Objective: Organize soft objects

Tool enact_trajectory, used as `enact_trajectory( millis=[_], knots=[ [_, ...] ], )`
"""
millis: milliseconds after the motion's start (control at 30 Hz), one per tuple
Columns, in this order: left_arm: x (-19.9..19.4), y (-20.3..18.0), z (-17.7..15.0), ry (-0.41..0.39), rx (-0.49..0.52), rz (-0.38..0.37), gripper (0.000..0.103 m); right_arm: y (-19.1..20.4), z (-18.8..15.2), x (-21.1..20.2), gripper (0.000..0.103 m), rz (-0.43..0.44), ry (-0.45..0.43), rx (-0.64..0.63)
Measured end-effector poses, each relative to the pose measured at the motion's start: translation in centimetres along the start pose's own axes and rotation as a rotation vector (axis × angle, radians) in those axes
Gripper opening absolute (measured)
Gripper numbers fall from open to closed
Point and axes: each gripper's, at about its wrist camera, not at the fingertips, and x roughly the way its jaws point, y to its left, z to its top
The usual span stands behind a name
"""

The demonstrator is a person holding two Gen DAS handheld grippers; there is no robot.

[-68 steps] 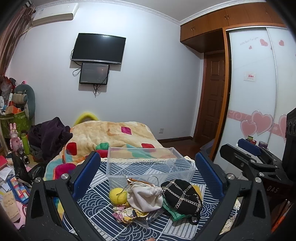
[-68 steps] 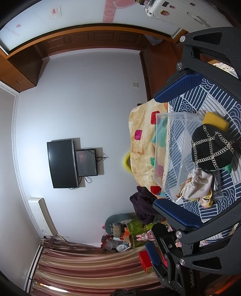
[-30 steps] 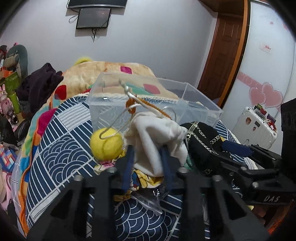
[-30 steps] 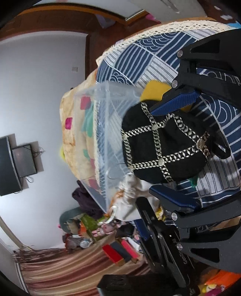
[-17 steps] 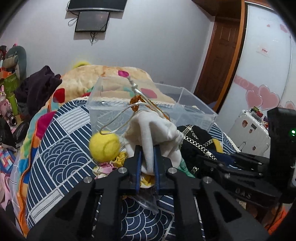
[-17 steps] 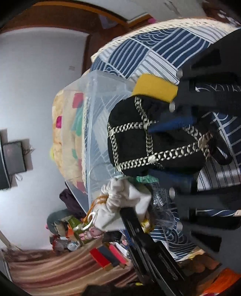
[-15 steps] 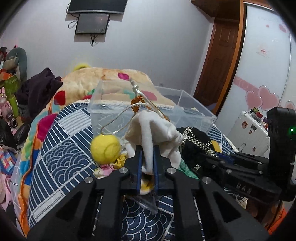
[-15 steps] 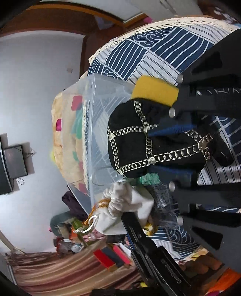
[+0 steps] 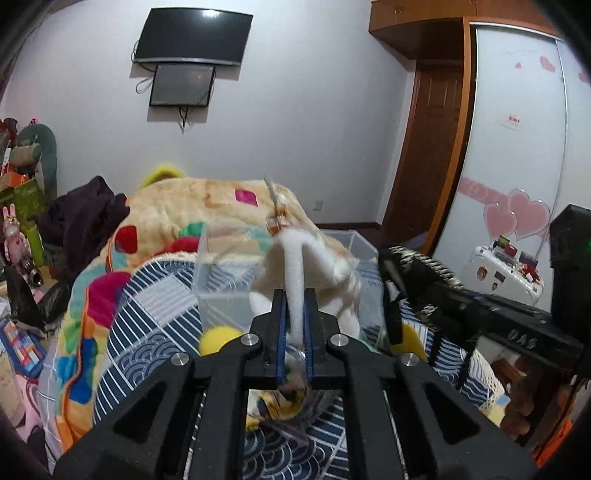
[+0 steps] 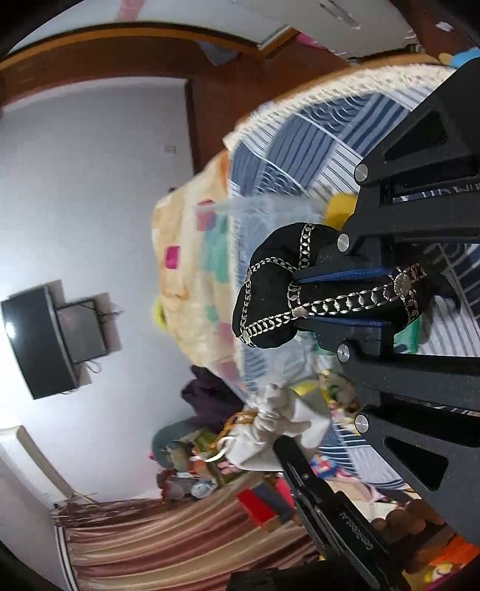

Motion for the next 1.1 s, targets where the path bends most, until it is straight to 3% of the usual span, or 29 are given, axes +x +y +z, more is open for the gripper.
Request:
enact_trajectory(
  millis=[200, 333, 400, 467, 533, 600, 667, 700, 800, 900, 967, 1100],
  knots=[
    [0.4, 0.8, 2.0, -0.026, -0.004, 0.008, 0.004, -0.3, 2.0, -1.0, 0.014, -0.006, -0.065, -0.002],
    [1.2, 1.0, 1.4, 0.044, 0.0, -0.033, 0.006, -0.3, 2.7, -0.9, 0.015, -0.013, -0.089, 0.0],
    [1.9, 0.8, 0.6, 0.092, 0.012, -0.031, 0.018, -0.4, 2.4, -0.8, 0.015, -0.012, -0.089, 0.008],
    [2.6, 0.8, -0.5, 0.136, -0.006, -0.04, 0.048, -0.4, 1.9, -0.5, 0.015, -0.015, -0.076, 0.01],
    [3.1, 0.9, -1.3, 0.158, -0.028, -0.045, 0.062, -0.5, 1.5, -0.3, 0.015, -0.015, -0.063, 0.014],
    [3.5, 0.8, -2.2, 0.18, -0.03, -0.04, 0.067, -0.6, 1.2, -0.2, 0.015, -0.015, -0.05, 0.015],
    [4.3, 0.8, -3.0, 0.216, -0.032, -0.019, 0.084, -0.8, 1.1, -0.2, 0.015, -0.02, -0.042, 0.012],
    [4.7, 0.9, -3.3, 0.23, -0.036, -0.016, 0.085, -0.9, 0.9, -0.1, 0.015, -0.021, -0.036, 0.014],
    [5.9, 1.5, -3.6, 0.262, -0.07, -0.036, 0.085, -1.4, 0.9, 0.0, 0.015, -0.017, -0.026, 0.023],
    [6.0, 1.4, -3.5, 0.238, -0.064, -0.026, 0.082, -1.5, 1.0, 0.1, 0.015, -0.02, -0.025, 0.026],
    [5.8, 1.0, -3.4, 0.216, -0.038, -0.028, 0.061, -1.5, 1.2, 0.2, 0.015, -0.022, -0.023, 0.025],
    [5.8, -0.1, -3.5, 0.217, 0.023, -0.036, 0.04, -1.4, 1.4, 0.2, 0.015, -0.019, -0.025, 0.017]
  ],
)
